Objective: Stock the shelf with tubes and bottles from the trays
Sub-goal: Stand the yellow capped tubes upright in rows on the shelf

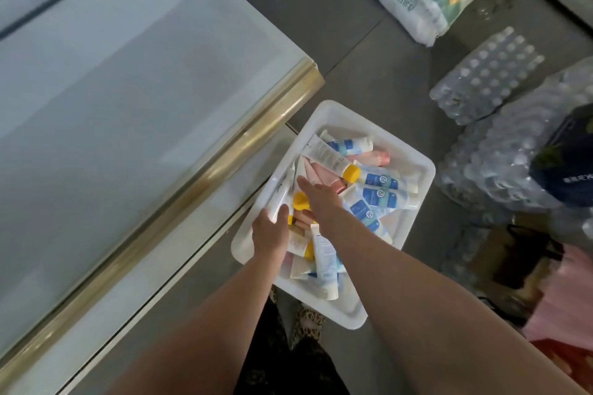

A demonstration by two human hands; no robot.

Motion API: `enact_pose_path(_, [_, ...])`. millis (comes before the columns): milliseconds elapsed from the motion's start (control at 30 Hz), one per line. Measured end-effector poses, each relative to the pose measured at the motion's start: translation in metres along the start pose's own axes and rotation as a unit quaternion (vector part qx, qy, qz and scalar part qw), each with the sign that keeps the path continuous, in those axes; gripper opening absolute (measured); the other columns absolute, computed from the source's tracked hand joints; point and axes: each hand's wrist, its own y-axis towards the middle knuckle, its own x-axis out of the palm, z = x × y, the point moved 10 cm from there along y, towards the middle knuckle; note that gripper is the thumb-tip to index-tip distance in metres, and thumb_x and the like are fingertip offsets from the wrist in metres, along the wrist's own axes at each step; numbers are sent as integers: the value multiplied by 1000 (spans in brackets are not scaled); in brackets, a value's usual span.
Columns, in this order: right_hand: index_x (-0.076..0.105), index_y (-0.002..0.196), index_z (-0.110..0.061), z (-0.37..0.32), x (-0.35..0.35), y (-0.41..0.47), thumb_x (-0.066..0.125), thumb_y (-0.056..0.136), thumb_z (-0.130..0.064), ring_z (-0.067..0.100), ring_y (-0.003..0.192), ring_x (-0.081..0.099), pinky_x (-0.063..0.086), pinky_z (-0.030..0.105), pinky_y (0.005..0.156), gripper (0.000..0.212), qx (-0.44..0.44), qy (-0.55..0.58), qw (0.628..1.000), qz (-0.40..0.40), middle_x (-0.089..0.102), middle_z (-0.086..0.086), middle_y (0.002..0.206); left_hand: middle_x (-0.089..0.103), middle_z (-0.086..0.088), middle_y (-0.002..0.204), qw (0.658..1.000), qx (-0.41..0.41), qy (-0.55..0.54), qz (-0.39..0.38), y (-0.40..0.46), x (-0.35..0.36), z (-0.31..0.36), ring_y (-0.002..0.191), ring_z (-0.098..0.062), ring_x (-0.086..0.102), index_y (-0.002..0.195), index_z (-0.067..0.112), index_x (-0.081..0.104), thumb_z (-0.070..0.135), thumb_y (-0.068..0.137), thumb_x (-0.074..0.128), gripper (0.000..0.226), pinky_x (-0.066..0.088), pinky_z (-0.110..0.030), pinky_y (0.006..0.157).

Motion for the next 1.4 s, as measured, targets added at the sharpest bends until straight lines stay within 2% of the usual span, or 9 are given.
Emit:
enact_pose_path(67, [53,133,-13,-2,-7,9,62,69,-75,26,93,68,60,42,84,89,12,-38,999,27,64,7,105,21,-17,161,998,-17,54,3,3,6,-4,147,-32,24,158,15,20,54,102,36,71,24,-47,117])
enact_pose_path(167, [42,142,-13,-5,-12,20,66,85,-61,22,79,66,60,27,61,79,13,-4,999,40,64,7,106,20,-18,158,992,-43,116,-2,6,12,-11,144,-32,25,159,24,16,56,102,26,66,28,-46,115])
enact_pose_path(400, [42,136,-9,-1,-22,35,73,77,-62,22,63,68,63,36,68,85,54,-15,994,91,71,10,93,27,-15,157,967,-18,249,44,14,13,-12,139,-35,29,154,29,25,49,104,18,54,30,-45,113])
enact_pose_path(567, [54,99,-11,-5,-21,40,72,78,-65,26,89,72,62,44,81,61,49,-47,995,75,69,11,102,33,-10,156,962,-1,268,40,22,15,-15,134,-40,31,150,28,32,43,102,18,52,33,-50,108])
enact_pose_path(733, [56,111,-17,-11,-14,41,72,72,-72,24,86,69,62,42,79,69,19,-101,991,84,65,5,96,53,-12,141,984,39,147,89,7,-3,-2,125,-29,54,142,12,44,47,103,36,53,45,-42,100])
enact_pose_path(933, [67,86,-14,-1,-10,41,79,64,-70,22,62,63,53,31,64,61,32,-115,990,81,68,4,69,60,-12,125,981,88,151,88,12,1,0,111,-29,61,130,9,45,50,92,60,59,51,-40,88])
enact_pose_path(1033, [63,97,-13,4,-10,40,82,43,-73,26,66,66,61,38,69,83,43,-66,994,71,73,10,80,61,-10,127,985,66,135,82,15,6,-6,109,-28,64,135,12,43,53,89,64,65,54,-40,87])
enact_pose_path(1267, [55,109,-8,10,-14,20,81,83,-37,15,50,58,48,23,43,47,63,45,997,-20,63,8,73,66,-4,112,993,38,111,-1,16,9,-12,95,-19,60,121,14,58,55,92,58,50,43,-30,74])
enact_pose_path(1400, [64,108,-8,24,-9,-9,78,86,-36,26,79,69,52,24,47,38,85,117,987,-67,68,14,93,66,-2,107,998,1,-10,-60,-2,5,-23,94,-19,66,117,14,60,45,91,64,40,58,-37,80])
